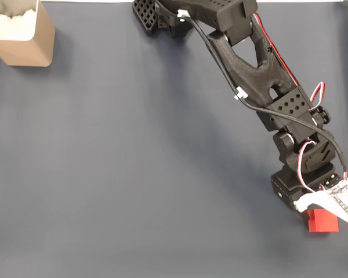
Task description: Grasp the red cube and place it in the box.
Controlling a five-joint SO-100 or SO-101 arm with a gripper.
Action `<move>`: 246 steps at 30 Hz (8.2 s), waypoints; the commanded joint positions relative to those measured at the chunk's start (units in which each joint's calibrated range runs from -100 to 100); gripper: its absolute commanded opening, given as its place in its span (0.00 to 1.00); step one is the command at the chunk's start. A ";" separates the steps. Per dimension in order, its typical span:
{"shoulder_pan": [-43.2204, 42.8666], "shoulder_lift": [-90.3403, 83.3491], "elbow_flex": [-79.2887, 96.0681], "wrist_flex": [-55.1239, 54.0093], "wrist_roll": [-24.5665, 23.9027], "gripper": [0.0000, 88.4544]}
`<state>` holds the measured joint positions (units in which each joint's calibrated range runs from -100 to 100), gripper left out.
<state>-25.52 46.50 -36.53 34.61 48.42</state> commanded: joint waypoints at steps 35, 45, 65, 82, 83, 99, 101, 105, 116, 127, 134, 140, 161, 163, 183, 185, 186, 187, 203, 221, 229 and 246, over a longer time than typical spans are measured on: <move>-0.97 4.54 -11.83 -2.88 -0.59 0.41; -1.40 4.97 -12.83 -2.56 -0.44 0.41; -1.47 3.06 -11.01 -1.82 0.49 0.24; -1.68 -0.14 -7.54 -0.18 1.56 0.12; -1.68 -0.32 -7.45 -0.18 1.61 0.12; 0.02 -11.32 -1.43 5.80 2.05 0.08; 0.80 -14.70 1.49 6.38 1.95 0.08; 3.08 -22.24 7.88 8.34 1.76 0.07; 11.46 -41.13 23.48 10.64 2.30 0.06; 22.32 -54.65 37.53 10.39 2.20 0.06; 29.92 -63.75 46.11 10.56 1.51 0.06; 37.66 -69.99 52.59 10.39 1.61 0.05; 60.53 -85.59 67.46 10.31 2.00 0.05; 62.38 -86.80 68.64 10.39 2.00 0.05; 78.08 -90.61 73.48 10.56 1.42 0.04; 79.21 -90.35 73.48 10.48 1.32 0.04; 79.64 -90.27 73.48 10.48 1.27 0.04; 80.06 -90.27 73.48 10.64 1.17 0.04; 89.23 -91.13 75.94 10.80 1.42 0.04; 96.19 -99.28 84.61 12.61 1.71 0.03; 97.54 -100.14 85.52 12.69 1.66 0.03; 96.68 -100.40 86.07 12.28 1.71 0.04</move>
<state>71.59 -52.41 50.18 47.18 50.13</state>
